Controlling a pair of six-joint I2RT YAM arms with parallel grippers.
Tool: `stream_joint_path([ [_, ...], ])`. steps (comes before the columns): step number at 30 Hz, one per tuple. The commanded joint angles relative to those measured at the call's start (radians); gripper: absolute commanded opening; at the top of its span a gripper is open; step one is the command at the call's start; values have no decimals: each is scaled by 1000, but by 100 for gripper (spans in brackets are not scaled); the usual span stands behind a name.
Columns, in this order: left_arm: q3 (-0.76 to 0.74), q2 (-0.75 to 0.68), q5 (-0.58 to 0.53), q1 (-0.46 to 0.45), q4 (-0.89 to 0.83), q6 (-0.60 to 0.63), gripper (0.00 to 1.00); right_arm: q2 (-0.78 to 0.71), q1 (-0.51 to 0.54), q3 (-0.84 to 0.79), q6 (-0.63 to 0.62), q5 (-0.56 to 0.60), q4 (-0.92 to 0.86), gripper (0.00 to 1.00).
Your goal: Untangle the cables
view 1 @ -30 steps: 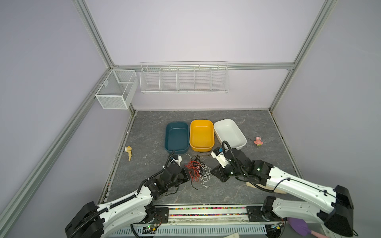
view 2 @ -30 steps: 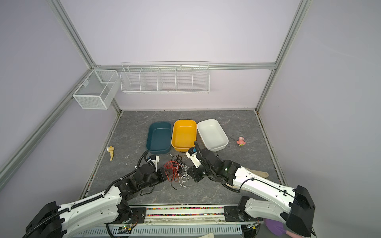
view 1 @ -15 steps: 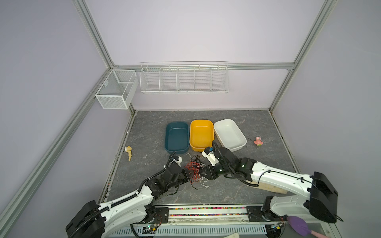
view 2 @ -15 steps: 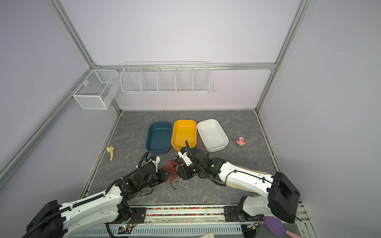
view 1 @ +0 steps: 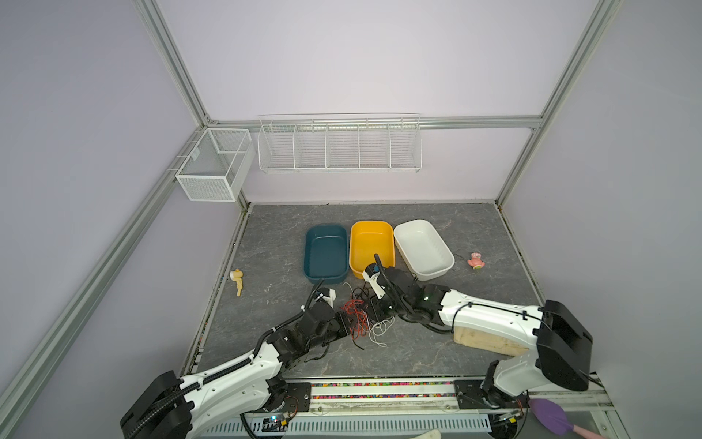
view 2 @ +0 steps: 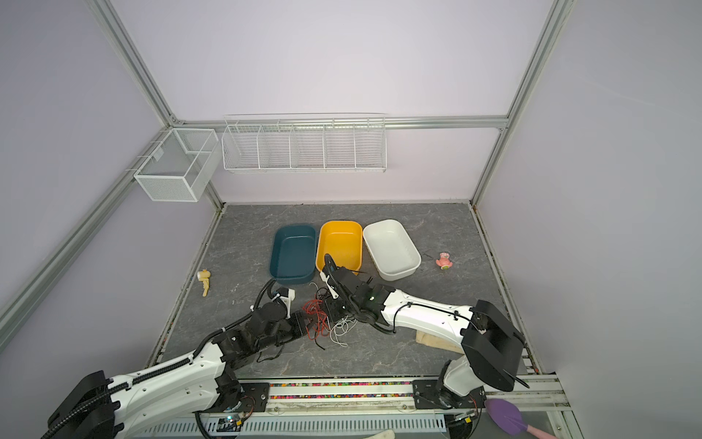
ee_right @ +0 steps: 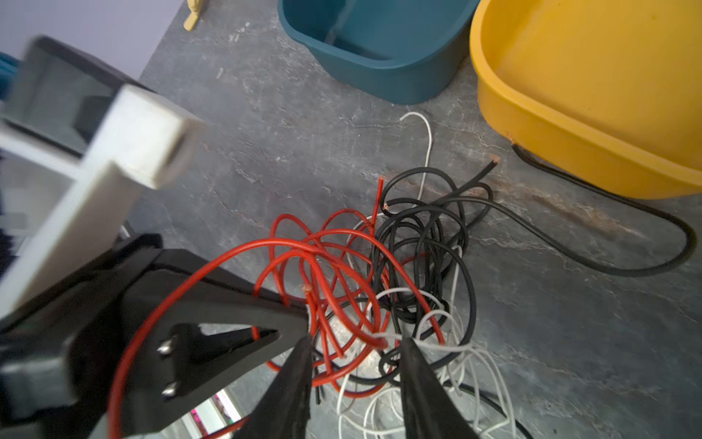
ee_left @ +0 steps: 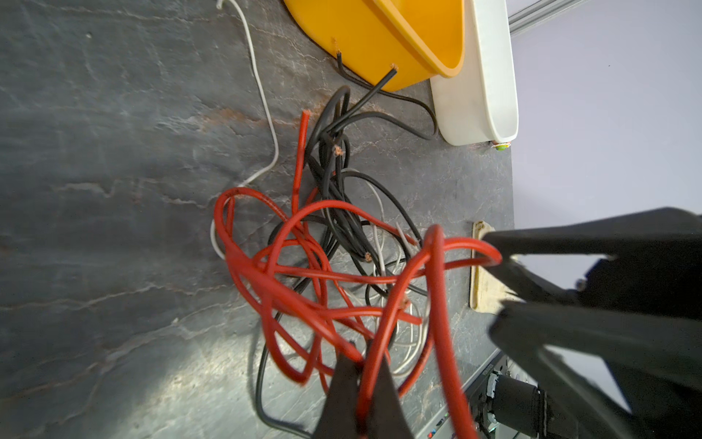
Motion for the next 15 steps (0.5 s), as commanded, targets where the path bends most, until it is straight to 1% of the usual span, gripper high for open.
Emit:
stream_joint_path([
  [1, 32, -12, 9, -5, -17, 18, 0, 18, -10, 19, -40, 17, 43, 39],
  [8, 33, -12, 14, -5, -13, 27, 0, 39, -34, 9, -47, -7, 87, 21],
  [11, 32, -9, 14, -5, -15, 30, 0, 23, -37, 3, -50, -6, 96, 11],
  [12, 32, -5, 14, -5, -15, 30, 0, 13, -37, 0, -51, -4, 99, 6],
  [15, 31, 11, 16, -5, -11, 31, 0, -23, -36, -5, -59, 4, 96, 6],
])
